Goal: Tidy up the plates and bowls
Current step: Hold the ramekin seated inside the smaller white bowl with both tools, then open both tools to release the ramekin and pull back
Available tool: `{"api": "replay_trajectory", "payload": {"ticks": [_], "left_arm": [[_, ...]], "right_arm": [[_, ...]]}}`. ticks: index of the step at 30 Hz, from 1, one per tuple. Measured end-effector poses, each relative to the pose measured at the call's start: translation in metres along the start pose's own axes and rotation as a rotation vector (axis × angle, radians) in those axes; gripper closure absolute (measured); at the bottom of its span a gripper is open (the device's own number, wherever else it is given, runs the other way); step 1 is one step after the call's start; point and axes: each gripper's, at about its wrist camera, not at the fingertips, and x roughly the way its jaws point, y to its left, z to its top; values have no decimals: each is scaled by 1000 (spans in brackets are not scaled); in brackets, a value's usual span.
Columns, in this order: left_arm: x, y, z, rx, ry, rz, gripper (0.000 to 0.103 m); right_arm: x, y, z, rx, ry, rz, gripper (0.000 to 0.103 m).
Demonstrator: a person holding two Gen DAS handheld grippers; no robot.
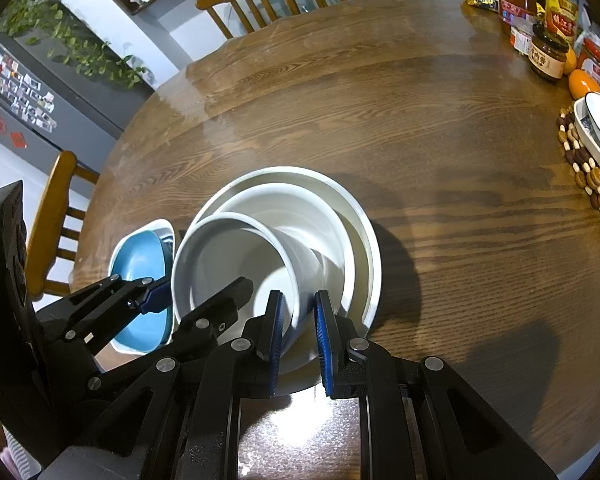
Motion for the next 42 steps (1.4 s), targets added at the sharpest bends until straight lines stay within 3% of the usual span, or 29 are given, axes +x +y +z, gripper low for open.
{"api": "replay_trajectory", "payload": {"ticks": [25,30,36,39,42], "left_arm": [[-9,1,-1,3,-35,7,73],[-13,5,-1,-7,-48,10,63],[-17,8,-1,-21,-59,8,61],[-18,9,-1,-27,-65,8,50],[-21,10,-1,-31,-70,2,50]], "right_arm": [[-11,1,-6,16,-23,10,82],[-12,1,-5,27,-25,20,82],[-15,0,-5,44,-35,38,82],[-17,-1,-6,48,-39,45,82],[-18,-2,-6,55,-43,51,82]]}}
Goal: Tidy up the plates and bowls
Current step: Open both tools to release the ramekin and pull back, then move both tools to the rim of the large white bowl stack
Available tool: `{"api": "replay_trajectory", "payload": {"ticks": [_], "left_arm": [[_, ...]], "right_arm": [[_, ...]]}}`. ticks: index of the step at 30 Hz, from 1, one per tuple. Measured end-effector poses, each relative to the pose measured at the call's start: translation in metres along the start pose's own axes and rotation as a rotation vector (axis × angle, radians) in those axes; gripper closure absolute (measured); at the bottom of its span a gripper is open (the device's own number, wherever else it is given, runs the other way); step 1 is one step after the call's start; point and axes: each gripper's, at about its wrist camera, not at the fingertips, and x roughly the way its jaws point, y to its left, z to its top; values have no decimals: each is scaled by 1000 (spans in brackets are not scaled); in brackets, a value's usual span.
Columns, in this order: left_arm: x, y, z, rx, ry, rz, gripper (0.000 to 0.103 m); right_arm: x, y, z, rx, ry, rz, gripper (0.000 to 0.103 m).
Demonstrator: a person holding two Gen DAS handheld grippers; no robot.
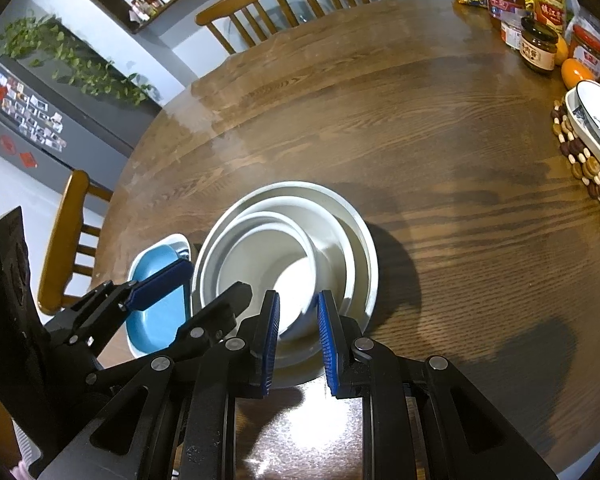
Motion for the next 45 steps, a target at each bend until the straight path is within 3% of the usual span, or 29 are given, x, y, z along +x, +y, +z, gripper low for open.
{"api": "replay_trajectory", "payload": {"ticks": [9,16,19,21,24,29,45], "left_arm": [[-5,2,1,-11,-9,-3,48],[-9,6,1,-21,-22,1,37],[-11,8,2,-26,-27,8,34],[-13,10,2,-33,-31,11,34],[-14,14,2,-40,-33,16,34],[-17,17,2,-53,-37,26,22],[-21,26,0,-85,-18,34,19]], "right_arm": [[-3,2,0,1,-7,1,82],[-10,4,1,-5,-25,4,81],[-13,3,1,-6,-34,-6,69],[-15,3,2,-7,-49,-19,54],[-19,1,2,0,-60,-12,52],[-20,-2,3,11,-65,-19,46],[-25,-4,0,11,-68,-17,44]]}}
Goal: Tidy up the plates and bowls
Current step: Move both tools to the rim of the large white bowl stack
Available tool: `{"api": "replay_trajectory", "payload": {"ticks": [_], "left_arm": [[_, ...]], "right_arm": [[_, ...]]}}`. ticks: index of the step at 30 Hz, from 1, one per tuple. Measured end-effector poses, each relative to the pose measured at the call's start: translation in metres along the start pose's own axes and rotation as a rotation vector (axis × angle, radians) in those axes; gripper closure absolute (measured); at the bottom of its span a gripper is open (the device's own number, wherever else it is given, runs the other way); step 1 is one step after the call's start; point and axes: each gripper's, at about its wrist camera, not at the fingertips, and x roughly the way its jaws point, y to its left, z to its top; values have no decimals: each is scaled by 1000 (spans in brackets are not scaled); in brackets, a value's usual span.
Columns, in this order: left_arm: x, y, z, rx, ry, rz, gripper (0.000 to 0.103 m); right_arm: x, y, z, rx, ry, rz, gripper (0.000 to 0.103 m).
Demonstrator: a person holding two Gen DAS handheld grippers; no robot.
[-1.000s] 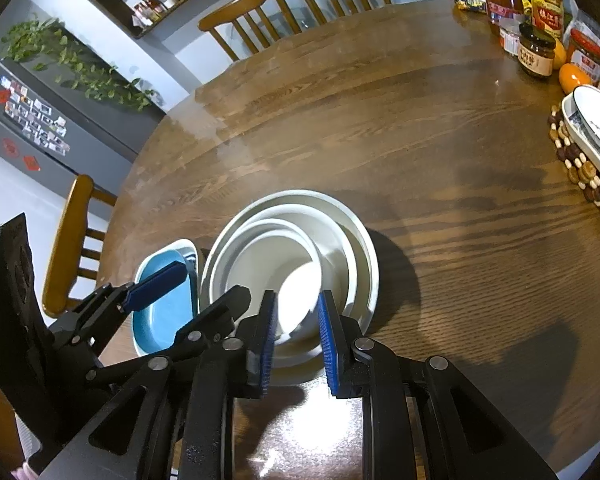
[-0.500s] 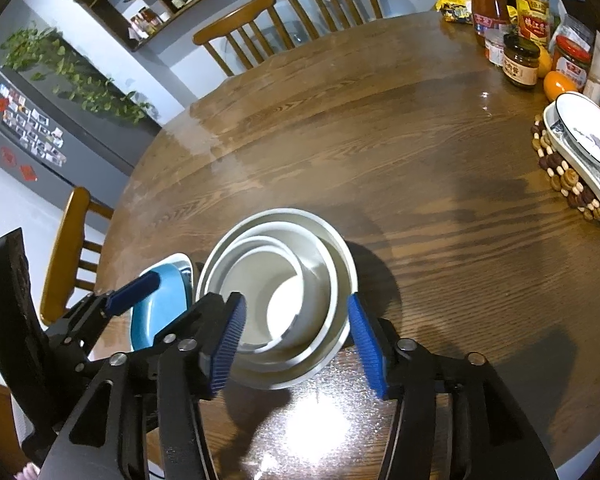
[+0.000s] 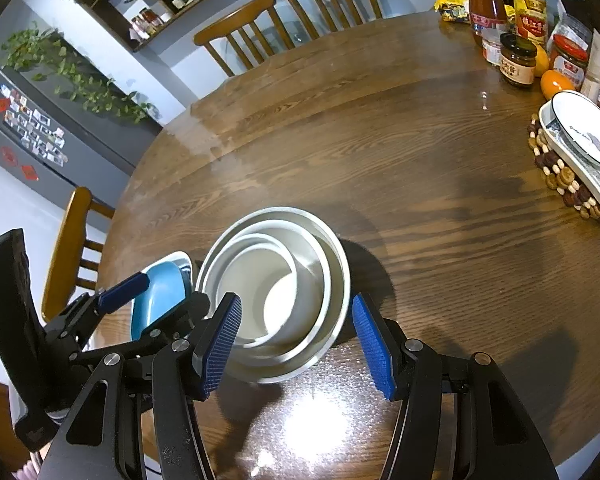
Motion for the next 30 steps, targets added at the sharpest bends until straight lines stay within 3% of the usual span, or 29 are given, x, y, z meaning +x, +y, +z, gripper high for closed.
{"api": "replay_trajectory", "payload": {"ticks": [11,16,21,30], "left_arm": [[-2,5,0,-23,15,0,19],[-2,25,1,-94,49,-36,19],[-1,41,2,-154,64,-17,19],[14,50,2,-203,151,-28,19]], "right_arm": [[-5,-9,-4,17,-1,-8,44],[-8,-13,-5,19,-3,-24,44],[-8,-20,-7,36,-3,-37,44],[-1,-31,-9,67,10,-52,44]]}}
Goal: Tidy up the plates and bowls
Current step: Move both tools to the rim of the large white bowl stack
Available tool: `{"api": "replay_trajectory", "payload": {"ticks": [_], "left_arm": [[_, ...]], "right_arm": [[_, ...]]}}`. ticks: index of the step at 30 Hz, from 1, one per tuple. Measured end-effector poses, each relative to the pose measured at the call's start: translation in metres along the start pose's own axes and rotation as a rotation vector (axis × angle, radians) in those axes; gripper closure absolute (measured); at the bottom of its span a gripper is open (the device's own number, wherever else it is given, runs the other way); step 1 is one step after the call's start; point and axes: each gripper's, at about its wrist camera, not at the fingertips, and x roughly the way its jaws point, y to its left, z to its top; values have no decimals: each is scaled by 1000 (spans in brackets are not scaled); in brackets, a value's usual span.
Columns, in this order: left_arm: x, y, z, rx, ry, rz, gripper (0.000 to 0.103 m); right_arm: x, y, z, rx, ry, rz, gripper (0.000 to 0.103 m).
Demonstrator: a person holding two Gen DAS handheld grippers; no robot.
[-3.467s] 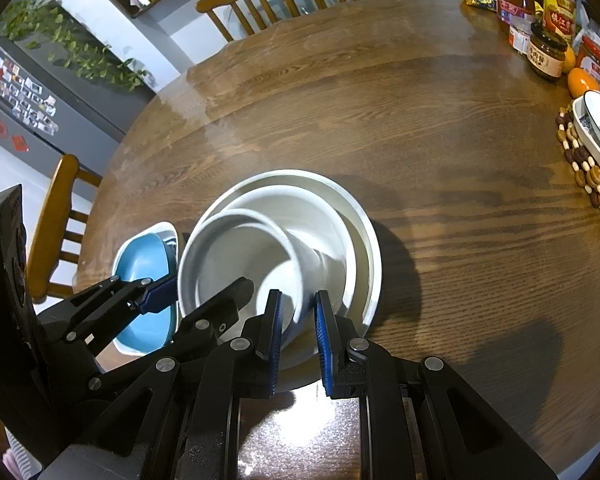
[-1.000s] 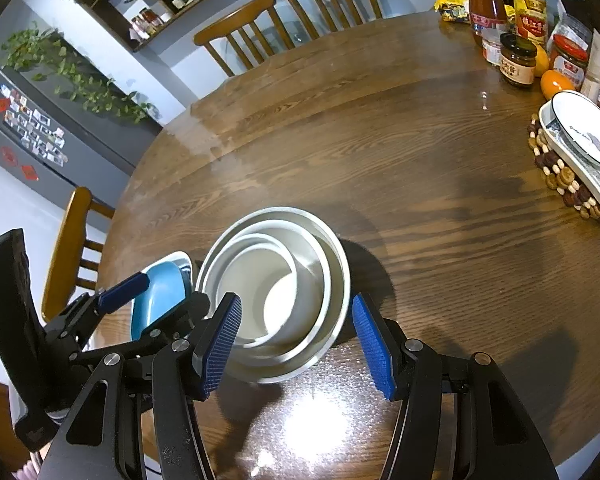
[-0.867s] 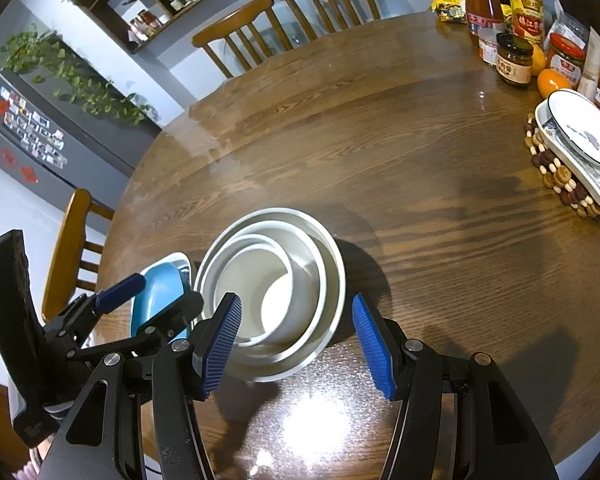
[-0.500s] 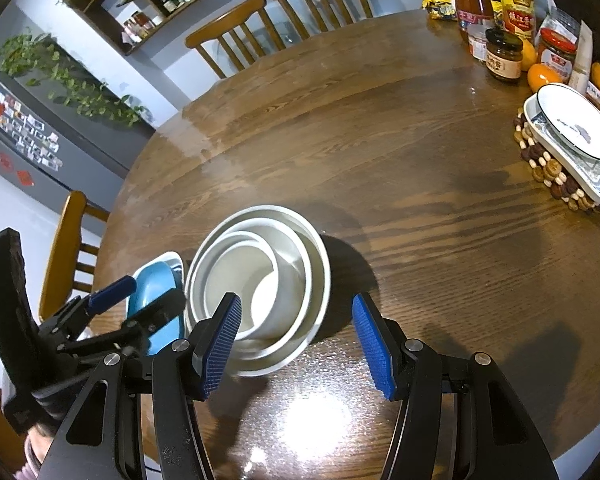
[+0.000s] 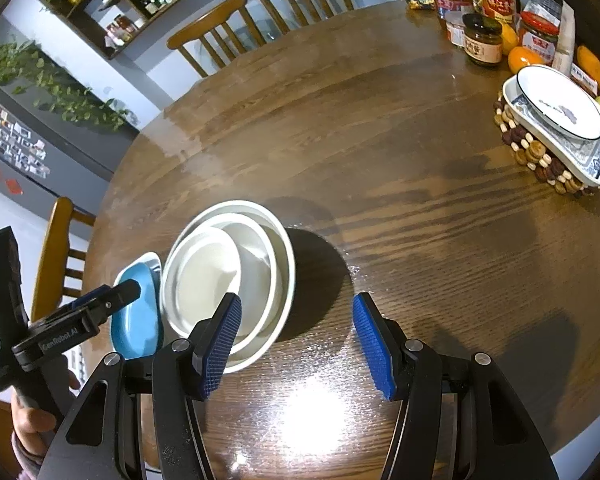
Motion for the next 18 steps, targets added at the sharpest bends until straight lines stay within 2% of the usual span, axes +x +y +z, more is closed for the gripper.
{"api": "replay_trajectory", "payload": {"ticks": [8,13,15,18], "left_arm": [[2,2,5,4,-10,40,22],[4,5,9,3,-14,45,28],[5,4,11,6,-12,45,29],[6,3,12,10,-6,42,32]], "right_arm": [[3,-11,1,26,-9,-8,44],[13,-10,3,27,17,10,44],[15,-10,3,27,17,15,51],[17,-10,4,26,23,17,54]]}}
